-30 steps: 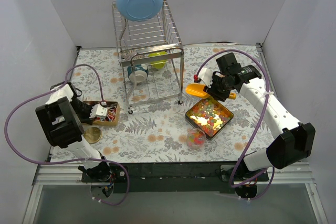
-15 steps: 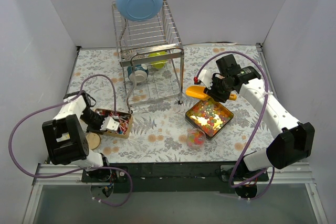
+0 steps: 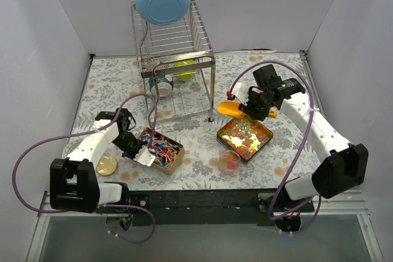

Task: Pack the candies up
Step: Move the storage box to the center of the board.

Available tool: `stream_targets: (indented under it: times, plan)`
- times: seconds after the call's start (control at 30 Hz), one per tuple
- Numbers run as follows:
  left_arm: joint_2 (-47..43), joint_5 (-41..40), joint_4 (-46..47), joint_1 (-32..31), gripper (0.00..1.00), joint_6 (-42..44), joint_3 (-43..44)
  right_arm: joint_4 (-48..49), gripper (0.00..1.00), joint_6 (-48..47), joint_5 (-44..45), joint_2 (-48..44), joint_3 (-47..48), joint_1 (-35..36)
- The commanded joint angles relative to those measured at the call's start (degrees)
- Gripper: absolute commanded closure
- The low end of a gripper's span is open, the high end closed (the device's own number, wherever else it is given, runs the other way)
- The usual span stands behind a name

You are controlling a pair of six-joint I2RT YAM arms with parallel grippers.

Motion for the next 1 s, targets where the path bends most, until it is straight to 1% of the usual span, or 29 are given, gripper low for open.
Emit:
stream_targets:
  times: [0.0, 0.03, 0.07, 0.1, 0.13, 0.17, 0.2, 0.23, 0.27, 0.3, 0.33, 0.37, 0.43, 0.47, 0.5, 0.57, 0.6, 0.67, 0.7, 0.73, 0.8, 0.83, 0.97]
  plan:
    - [-4.4, 10.8, 1.4, -9.7, 1.0, 0.8, -2.6, 1.2, 0.99, -0.6, -0.1, -2.5, 0.1, -0.3]
    - [-4.7, 11.3, 3.1, -11.7, 1.0, -6.3, -3.0, 1.1, 0.99, -0.6, 0.1, -2.6, 0.2, -0.3]
    - [-4.7, 11.6, 5.0, -13.5, 1.0, -9.8, -3.1, 1.0, 0.99, -0.6, 0.1, -2.8, 0.1, -0.3]
    - [-4.7, 11.8, 8.7, -17.3, 1.0, -13.4, -3.2, 0.9, 0.99, -0.6, 0.2, -2.9, 0.0, -0.3]
    - [-4.2, 12.4, 10.9, -19.1, 1.0, -18.1, -2.9, 0.9, 0.99, -0.6, 0.3, -3.1, -0.3, -0.3]
    - [-3.8, 12.8, 12.7, -20.6, 1.0, -25.7, -2.5, 0.9, 0.99, -0.6, 0.3, -3.4, -0.5, -0.3]
    - [-3.3, 13.1, 15.6, -23.4, 1.0, -29.7, -2.0, 0.9, 0.99, -0.5, 0.3, -3.6, -0.7, -0.2]
    - [-2.1, 13.5, 17.2, -24.6, 1.0, -33.3, -1.0, 1.1, 0.99, -0.5, 0.4, -3.8, -1.1, -0.3]
    - [-1.5, 14.2, 19.0, -25.6, 1.0, -42.4, -0.3, 1.0, 0.99, -0.4, 0.5, -4.3, -1.4, -0.3]
    - [-0.7, 14.2, 22.6, -27.4, 1.0, -46.9, 0.4, 1.1, 0.99, -0.4, 0.6, -4.5, -1.6, -0.4]
    - [0.7, 14.2, 24.3, -28.2, 1.0, -50.9, 1.8, 1.2, 0.99, -0.4, 0.7, -4.7, -2.2, -0.3]
    - [1.7, 14.0, 26.0, -28.7, 1.0, -56.9, 2.4, 1.1, 0.99, -0.3, 0.7, -5.2, -2.4, -0.3]
    - [2.8, 12.9, 28.4, -31.2, 1.0, -62.9, 3.3, 1.2, 0.99, -0.3, 0.9, -5.8, -2.9, -0.4]
    - [3.4, 12.2, 31.3, -32.3, 1.0, -66.0, 3.5, 1.1, 0.99, -0.3, 1.0, -6.2, -3.6, -0.4]
    - [3.7, 10.9, 32.7, -34.3, 1.0, -71.1, 3.7, 1.1, 0.99, -0.2, 1.0, -6.5, -3.7, -0.5]
    - [4.5, 9.4, 35.2, -36.6, 1.0, -75.4, 3.8, 1.0, 0.99, -0.4, 1.0, -7.1, -4.4, -0.7]
    - [5.0, 7.7, 38.3, -38.9, 1.0, -80.3, 3.7, 1.0, 0.99, -0.4, 1.1, -7.4, -4.6, -0.7]
    - [5.8, 5.8, 41.1, -41.2, 1.0, -85.8, 3.6, 0.9, 0.99, -0.6, 1.3, -8.1, -5.2, -0.8]
    - [7.2, 3.0, 44.2, -43.3, 1.0, -88.3, 3.7, 0.8, 0.99, -0.6, 1.4, -8.2, -5.5, -1.0]
    - [8.0, 1.4, 45.2, -44.3, 1.0, -92.4, 4.0, 0.8, 0.99, -0.7, 1.4, -8.5, -5.6, -0.9]
    - [11.6, -1.6, 46.5, -46.7, 1.0, -95.8, 5.5, 0.7, 0.99, -0.7, 1.4, -8.8, -5.8, -1.0]
    - [13.0, -3.9, 46.6, -47.1, 1.0, -99.1, 6.2, 0.7, 0.99, -0.8, 1.4, -9.0, -5.8, -1.0]
    - [16.7, -7.6, 49.2, -48.4, 1.0, -102.7, 8.3, 0.6, 0.99, -0.9, 1.4, -9.9, -6.5, -1.2]
